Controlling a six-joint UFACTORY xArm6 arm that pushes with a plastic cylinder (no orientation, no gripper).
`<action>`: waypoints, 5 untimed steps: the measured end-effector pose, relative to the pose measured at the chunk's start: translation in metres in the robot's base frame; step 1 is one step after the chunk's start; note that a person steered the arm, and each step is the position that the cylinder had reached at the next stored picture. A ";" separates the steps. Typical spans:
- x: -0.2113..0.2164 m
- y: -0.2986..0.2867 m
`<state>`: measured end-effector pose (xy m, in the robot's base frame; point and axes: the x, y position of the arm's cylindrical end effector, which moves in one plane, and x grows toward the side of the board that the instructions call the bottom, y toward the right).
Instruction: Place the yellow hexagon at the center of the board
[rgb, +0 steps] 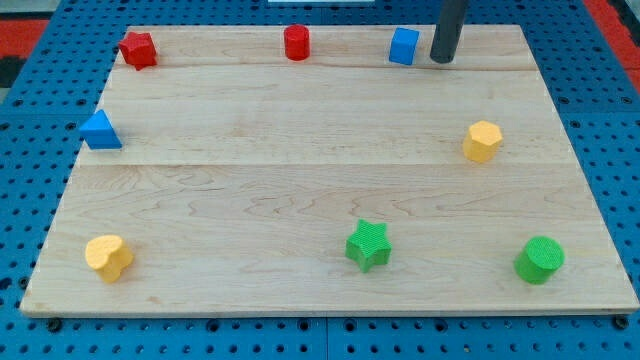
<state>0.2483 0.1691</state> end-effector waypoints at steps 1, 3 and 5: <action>-0.002 0.030; 0.060 0.032; 0.075 0.059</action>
<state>0.3228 0.2277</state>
